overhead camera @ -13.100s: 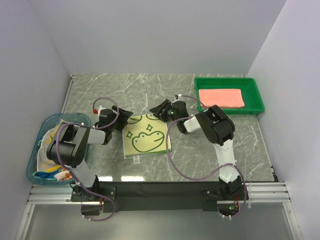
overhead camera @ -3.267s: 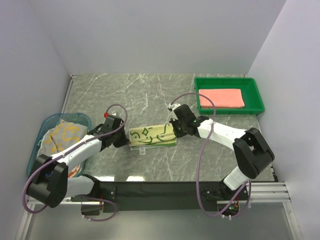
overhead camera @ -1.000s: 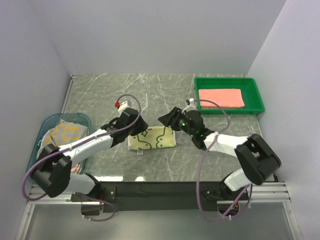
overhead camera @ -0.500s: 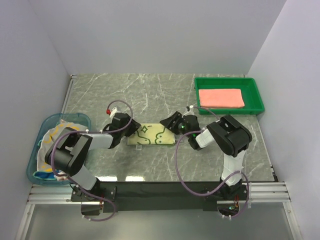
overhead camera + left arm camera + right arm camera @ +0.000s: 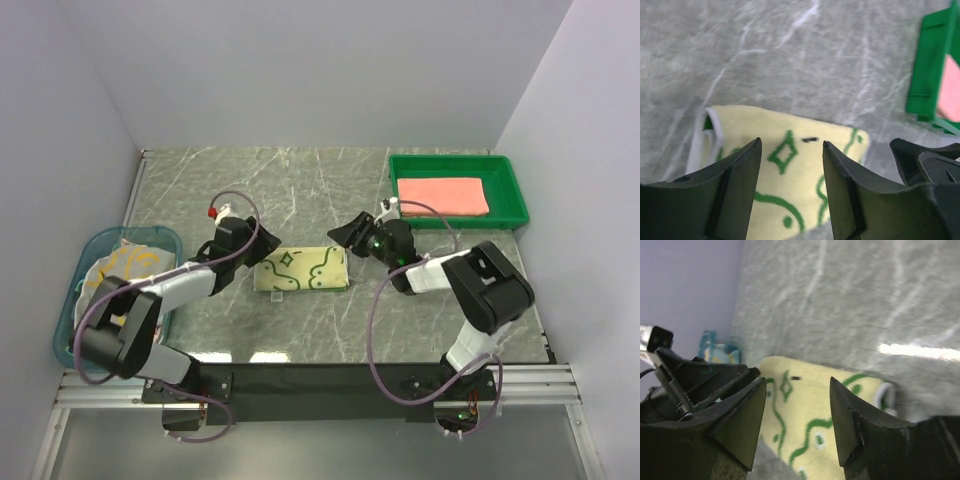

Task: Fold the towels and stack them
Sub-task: Fold the towel, then neatly place the folded towel into the bin

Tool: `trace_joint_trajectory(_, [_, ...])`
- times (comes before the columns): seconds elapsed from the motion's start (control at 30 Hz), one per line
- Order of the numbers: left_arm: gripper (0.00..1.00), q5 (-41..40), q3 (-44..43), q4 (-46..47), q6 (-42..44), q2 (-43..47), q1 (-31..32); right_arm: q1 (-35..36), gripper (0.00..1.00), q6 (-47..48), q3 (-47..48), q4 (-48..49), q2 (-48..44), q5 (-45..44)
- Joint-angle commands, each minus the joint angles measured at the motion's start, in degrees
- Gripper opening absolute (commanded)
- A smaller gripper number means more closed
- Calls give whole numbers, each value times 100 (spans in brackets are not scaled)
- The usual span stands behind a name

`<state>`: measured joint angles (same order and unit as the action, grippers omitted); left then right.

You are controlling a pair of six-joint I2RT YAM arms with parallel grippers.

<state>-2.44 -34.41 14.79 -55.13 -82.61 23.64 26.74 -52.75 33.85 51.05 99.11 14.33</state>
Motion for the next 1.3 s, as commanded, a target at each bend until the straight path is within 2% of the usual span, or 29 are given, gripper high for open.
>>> trace_joint_trajectory(0.0, [57,-81,-268,-695,135,596,141,68,60,239,52,-288,-541,211])
trace_joint_trajectory(0.07, [55,-143,-137,-889,4,902,307,138,59,213,-79,-332,-726,211])
trace_joint_trajectory(0.2, [43,-257,434,-776,-181,1221,501,401,49,11,-457,61,-727,237])
trace_joint_trajectory(0.43, [25,-670,1621,-284,-770,1159,388,516,43,-499,-1273,1108,-77,176])
trace_joint_trajectory(0.53, [26,-740,1973,-161,-1043,1264,238,525,43,-473,-1494,1223,-6,35])
trace_joint_trajectory(0.7, [27,-767,2071,-283,-1158,1405,97,525,43,-227,-1723,899,-225,-158])
trace_joint_trajectory(0.8, [35,-767,1852,-537,-939,1528,80,516,43,-78,-1802,644,-550,-211])
trace_joint_trajectory(0.83, [41,-793,1755,-643,-868,1633,88,499,43,-34,-1794,530,-812,-202])
trace_joint_trajectory(0.93, [53,-951,1333,-1152,-473,1870,106,499,43,326,-1540,-461,-1577,-360])
trace_joint_trajectory(1.0, [61,-1074,957,-1486,-165,2090,141,490,44,781,-1207,-1585,-2147,-693])
trace_joint_trajectory(1.03, [69,-1109,815,-1748,-34,2143,211,490,44,923,-1066,-1989,-2307,-825])
trace_joint_trajectory(1.07, [74,-1188,648,-1925,124,2205,272,481,51,1072,-925,-2776,-2439,-1105])
trace_joint_trajectory(1.13, [84,-1408,156,-2374,301,2205,526,437,60,1468,-592,-3397,-2791,-1344])
trace_joint_trajectory(1.2, [88,-1549,-326,-2629,582,2056,755,376,71,1749,-415,-4177,-2993,-1685])
trace_joint_trajectory(1.23, [92,-1619,-486,-2795,687,1977,1061,289,76,1803,-257,-4425,-3151,-1792])
trace_joint_trajectory(1.27, [92,-1646,-635,-2910,880,1742,1203,227,84,1847,-195,-4854,-3222,-1871])
